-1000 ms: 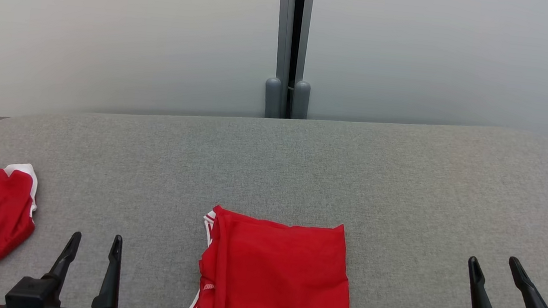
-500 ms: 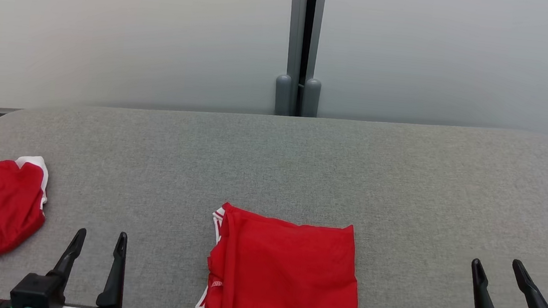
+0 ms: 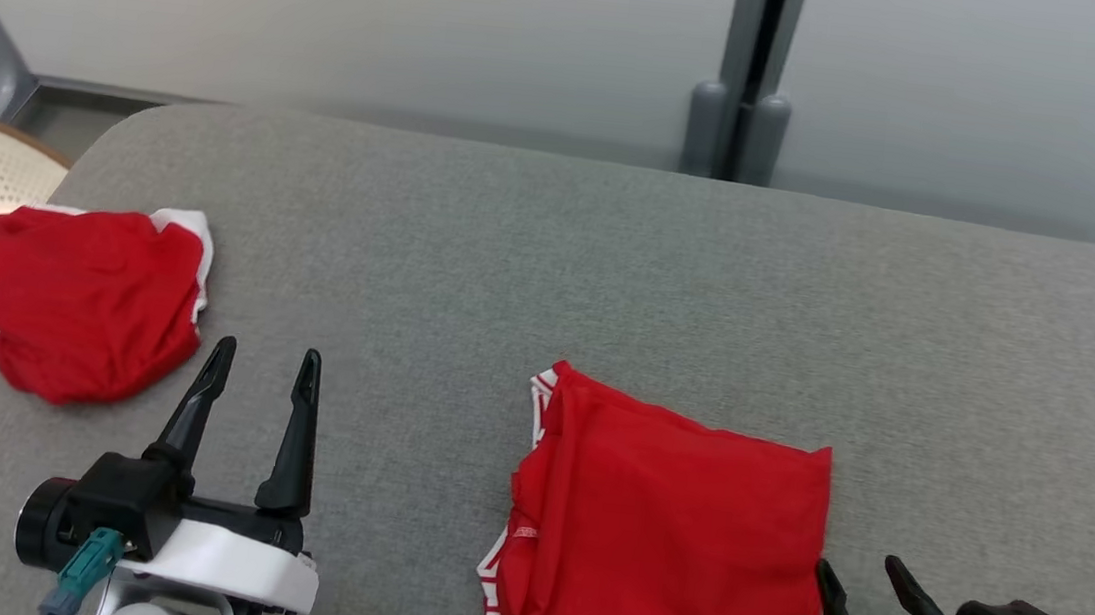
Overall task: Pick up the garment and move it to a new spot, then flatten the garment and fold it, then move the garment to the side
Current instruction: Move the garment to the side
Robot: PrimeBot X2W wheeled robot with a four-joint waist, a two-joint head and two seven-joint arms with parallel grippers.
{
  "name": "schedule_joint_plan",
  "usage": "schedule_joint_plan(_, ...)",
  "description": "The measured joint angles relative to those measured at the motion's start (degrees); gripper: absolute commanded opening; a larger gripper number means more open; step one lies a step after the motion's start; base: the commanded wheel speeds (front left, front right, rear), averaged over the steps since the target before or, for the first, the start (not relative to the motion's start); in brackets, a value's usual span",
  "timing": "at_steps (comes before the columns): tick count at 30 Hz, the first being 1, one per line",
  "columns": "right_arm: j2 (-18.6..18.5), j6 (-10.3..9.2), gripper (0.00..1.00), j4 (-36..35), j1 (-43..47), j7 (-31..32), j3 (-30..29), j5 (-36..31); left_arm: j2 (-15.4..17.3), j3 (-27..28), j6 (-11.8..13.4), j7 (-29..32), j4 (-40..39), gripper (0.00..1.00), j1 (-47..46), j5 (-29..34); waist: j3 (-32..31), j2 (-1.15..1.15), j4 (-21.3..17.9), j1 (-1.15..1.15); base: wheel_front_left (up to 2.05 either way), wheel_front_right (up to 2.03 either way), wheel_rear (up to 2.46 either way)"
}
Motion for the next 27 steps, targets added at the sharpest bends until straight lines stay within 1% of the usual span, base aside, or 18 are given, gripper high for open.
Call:
schedule_joint_plan(3,0.4,0.00,1.00,5.4,-3.1,-0.9,1.8,0.6,-0.6,-0.3,-0.5,-0.3,0.3,1.00,-1.6,0.4,1.8,0.00,2.2,0.00,0.00,0.00,0.00)
schedule_joint_plan(8,1.0,0.00,1.00,12.5,-7.1,-1.9,2.3,1.8,-1.4,-0.7,-1.5,-0.7,0.9,1.00,-4.0,1.0,4.6,0.00,5.0,0.00,0.00,0.00,0.00)
schedule_joint_plan(9,1.0,0.00,0.85,13.7,-7.7,-1.9,2.4,2.0,-1.6,-0.6,-1.7,-0.7,1.1,1.00,-4.2,1.0,5.1,0.00,5.3,0.00,0.00,0.00,0.00)
schedule_joint_plan(10,1.0,0.00,0.47,14.5,-8.2,-1.8,2.5,2.4,-1.6,-0.4,-1.8,-0.7,1.3,1.00,-4.3,1.1,5.4,0.00,5.6,0.00,0.00,0.00,0.00)
schedule_joint_plan(11,1.0,0.00,0.29,15.0,-8.8,-1.8,2.6,2.5,-1.7,-0.3,-1.8,-0.7,1.4,1.00,-4.4,1.1,5.8,0.00,5.9,0.00,0.00,0.00,0.00)
schedule_joint_plan(12,0.8,0.00,0.00,15.5,-9.2,-1.8,2.7,2.8,-1.9,-0.1,-1.9,-0.7,1.4,1.00,-4.6,1.3,6.1,0.00,6.0,0.00,0.00,0.00,0.00)
schedule_joint_plan(15,0.5,0.10,0.00,16.2,-10.4,-1.9,3.6,3.0,-2.1,0.5,-2.3,-0.8,1.4,1.00,-4.7,1.9,6.8,0.00,5.5,0.00,0.00,0.00,0.00)
schedule_joint_plan(19,-0.5,0.16,0.00,15.1,-11.1,-2.4,4.4,2.7,-2.0,1.0,-2.8,-0.8,1.1,1.00,-4.6,2.7,7.0,0.00,3.5,0.00,0.00,0.00,0.00)
schedule_joint_plan(23,-2.7,0.08,0.00,13.4,-11.7,-2.7,5.7,2.1,-1.3,1.0,-3.4,-0.8,0.4,1.00,-4.6,3.8,7.5,0.00,0.2,0.00,0.00,0.00,0.00)
schedule_joint_plan(27,-5.2,0.08,0.00,11.8,-13.6,-3.1,6.7,1.8,-0.8,0.7,-3.9,-0.8,-0.4,1.00,-4.9,4.3,8.1,0.00,-4.6,0.00,0.00,0.00,0.00)
